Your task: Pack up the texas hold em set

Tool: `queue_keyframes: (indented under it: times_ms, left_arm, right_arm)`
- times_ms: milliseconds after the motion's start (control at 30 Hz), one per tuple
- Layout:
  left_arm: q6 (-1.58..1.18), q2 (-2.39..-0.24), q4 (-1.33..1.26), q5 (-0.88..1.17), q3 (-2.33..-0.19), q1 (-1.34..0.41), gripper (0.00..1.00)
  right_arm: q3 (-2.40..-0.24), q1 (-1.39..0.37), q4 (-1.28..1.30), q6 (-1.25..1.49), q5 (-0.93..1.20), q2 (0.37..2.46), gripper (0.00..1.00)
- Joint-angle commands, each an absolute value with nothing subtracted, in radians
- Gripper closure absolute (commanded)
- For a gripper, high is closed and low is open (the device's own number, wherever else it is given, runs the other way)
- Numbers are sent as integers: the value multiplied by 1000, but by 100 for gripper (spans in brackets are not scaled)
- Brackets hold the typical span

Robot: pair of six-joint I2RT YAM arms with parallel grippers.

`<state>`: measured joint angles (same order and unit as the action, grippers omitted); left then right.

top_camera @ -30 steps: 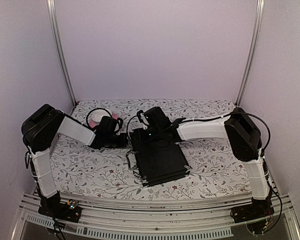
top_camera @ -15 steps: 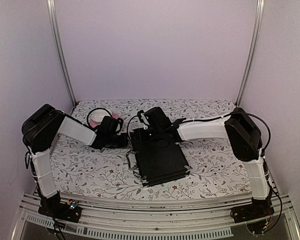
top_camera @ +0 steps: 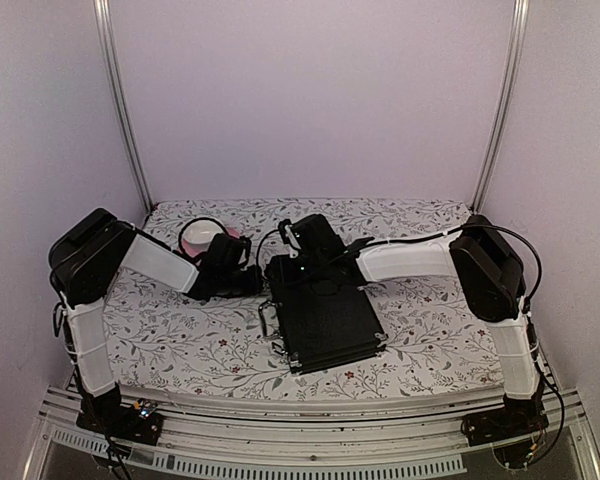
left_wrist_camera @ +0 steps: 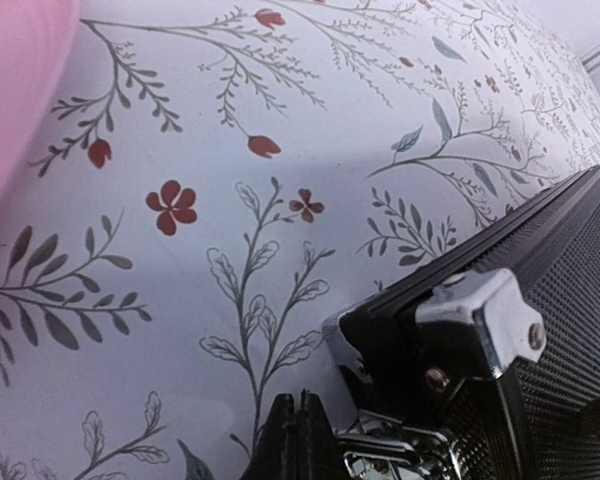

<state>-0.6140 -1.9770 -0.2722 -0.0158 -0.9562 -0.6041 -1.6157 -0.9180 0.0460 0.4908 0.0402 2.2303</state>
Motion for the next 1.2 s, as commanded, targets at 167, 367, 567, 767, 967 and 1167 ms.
queue_keyframes:
  times_ms: [167, 367, 567, 767, 967, 1167]
  left_arm:
    - [-641, -2007, -240, 182, -929, -731, 99]
    - [-606, -1827, -235, 126, -823, -705, 94]
    - [-598, -1745, -228, 148, -781, -685, 89]
    - [-600, -1771, -217, 163, -800, -650, 86]
    - [-588, -1807, -197, 151, -835, -622, 83]
    - [-577, -1855, -176, 146, -878, -599, 85]
  right_arm:
    - [-1519, -925, 309, 530, 60, 2291, 49]
    - [-1490, -865, 392, 474, -17, 2023, 43]
    - [-1391, -737, 433, 392, 2, 1786, 29]
    - [-1319, -554, 407, 288, 194, 1775, 22]
    - [-1349, -466, 335, 233, 401, 1887, 16]
    - [-1433, -451, 322, 191, 521, 2028, 16]
